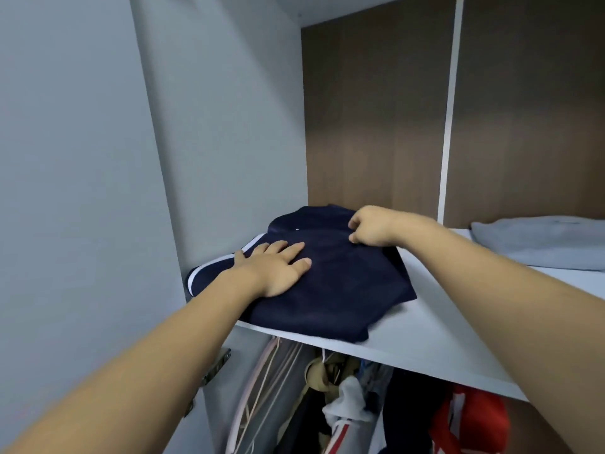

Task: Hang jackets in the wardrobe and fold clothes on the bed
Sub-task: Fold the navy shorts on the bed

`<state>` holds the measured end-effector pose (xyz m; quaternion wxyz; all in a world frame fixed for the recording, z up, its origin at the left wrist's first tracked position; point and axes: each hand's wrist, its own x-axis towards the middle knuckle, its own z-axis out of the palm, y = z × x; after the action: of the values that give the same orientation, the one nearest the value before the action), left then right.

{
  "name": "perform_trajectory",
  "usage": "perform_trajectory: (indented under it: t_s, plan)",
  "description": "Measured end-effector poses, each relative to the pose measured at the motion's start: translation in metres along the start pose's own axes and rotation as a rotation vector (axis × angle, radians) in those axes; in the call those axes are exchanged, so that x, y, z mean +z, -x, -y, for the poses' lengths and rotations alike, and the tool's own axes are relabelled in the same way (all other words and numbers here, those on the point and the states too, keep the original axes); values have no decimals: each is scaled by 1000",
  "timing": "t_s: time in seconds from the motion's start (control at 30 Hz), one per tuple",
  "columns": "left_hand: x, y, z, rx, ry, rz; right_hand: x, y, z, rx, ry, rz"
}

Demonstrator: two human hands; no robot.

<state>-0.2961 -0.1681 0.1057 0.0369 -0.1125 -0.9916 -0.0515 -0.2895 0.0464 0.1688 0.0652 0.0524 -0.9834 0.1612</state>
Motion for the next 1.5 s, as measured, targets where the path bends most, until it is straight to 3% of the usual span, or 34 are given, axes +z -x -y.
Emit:
perform_trajectory:
  t_s: [0.17, 0.33, 0.87, 1.0, 1.1, 1.23, 1.5]
  plan:
    - [-6, -5, -4, -28, 9, 23, 29, 23, 37, 7, 231, 209]
    - [-6, -13, 10, -12, 157, 53, 77, 26, 19, 37, 100, 49]
    - [-1, -14, 10, 10, 177, -154, 77, 24, 19, 18, 79, 25]
    - [-20, 20, 11, -35, 8, -323, 52, 45, 29, -36, 155, -110]
    - [-32, 61, 26, -58, 48, -309, 34, 76, 45, -115, 109, -238]
    - [-45, 126, 51, -45, 203, -286, 25, 123, 77, -166, 152, -263]
    - [-74, 249, 87, 32, 185, -399, 34, 221, 160, -251, 61, -302]
